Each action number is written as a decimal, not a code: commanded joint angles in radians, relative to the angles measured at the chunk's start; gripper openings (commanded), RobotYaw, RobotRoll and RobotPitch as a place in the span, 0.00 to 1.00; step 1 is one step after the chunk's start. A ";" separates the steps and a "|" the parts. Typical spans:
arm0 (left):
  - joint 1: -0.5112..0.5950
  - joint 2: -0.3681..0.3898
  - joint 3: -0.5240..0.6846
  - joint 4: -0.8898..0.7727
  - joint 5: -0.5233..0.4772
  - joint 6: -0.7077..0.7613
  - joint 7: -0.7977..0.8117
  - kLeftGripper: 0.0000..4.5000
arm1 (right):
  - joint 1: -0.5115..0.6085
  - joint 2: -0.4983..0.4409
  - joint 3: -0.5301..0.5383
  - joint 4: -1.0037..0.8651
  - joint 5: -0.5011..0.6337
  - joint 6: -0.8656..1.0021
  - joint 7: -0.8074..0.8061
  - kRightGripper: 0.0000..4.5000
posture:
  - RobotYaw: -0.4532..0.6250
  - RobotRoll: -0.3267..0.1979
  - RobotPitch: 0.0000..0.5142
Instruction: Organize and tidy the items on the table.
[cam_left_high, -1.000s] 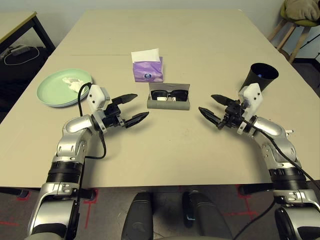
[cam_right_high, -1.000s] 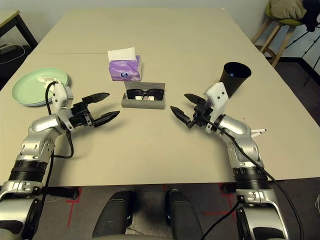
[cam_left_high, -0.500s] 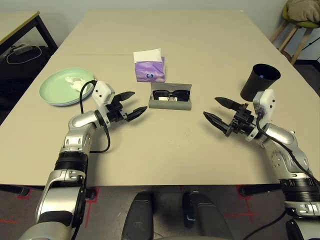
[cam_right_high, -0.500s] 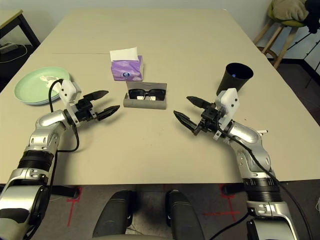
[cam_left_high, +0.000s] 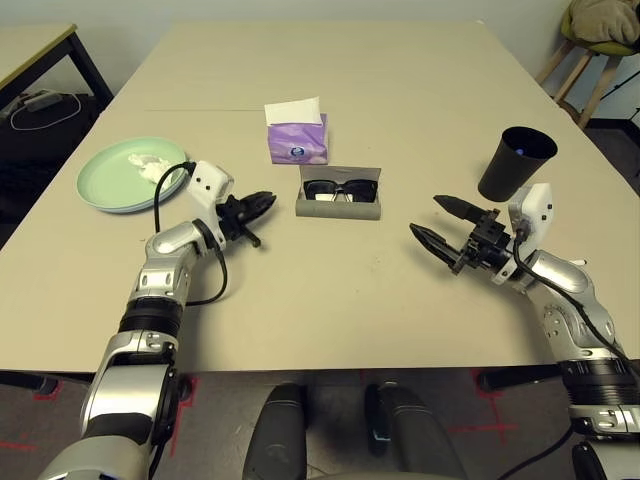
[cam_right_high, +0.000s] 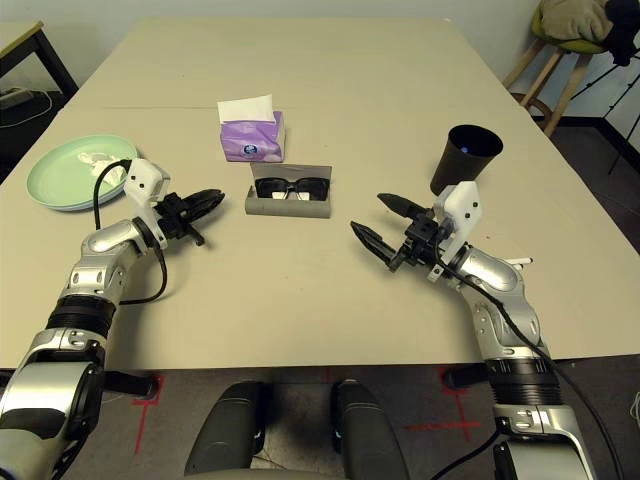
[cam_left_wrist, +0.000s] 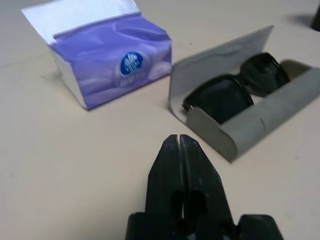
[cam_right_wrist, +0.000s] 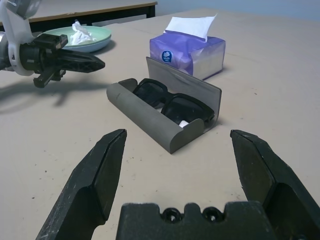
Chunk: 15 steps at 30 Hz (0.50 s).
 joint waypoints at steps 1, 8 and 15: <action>-0.023 -0.020 0.001 0.039 0.024 0.011 0.044 0.00 | 0.003 -0.004 0.005 -0.025 0.004 0.016 -0.013 1.00 | 0.60 0.62 0.22; -0.080 -0.040 0.001 0.110 0.057 -0.009 0.128 0.00 | 0.004 -0.008 0.006 -0.054 0.012 0.035 -0.020 1.00 | 0.59 0.62 0.27; -0.154 -0.046 0.004 0.204 0.078 -0.051 0.160 0.00 | 0.005 -0.006 0.008 -0.091 0.020 0.061 -0.036 1.00 | 0.58 0.62 0.31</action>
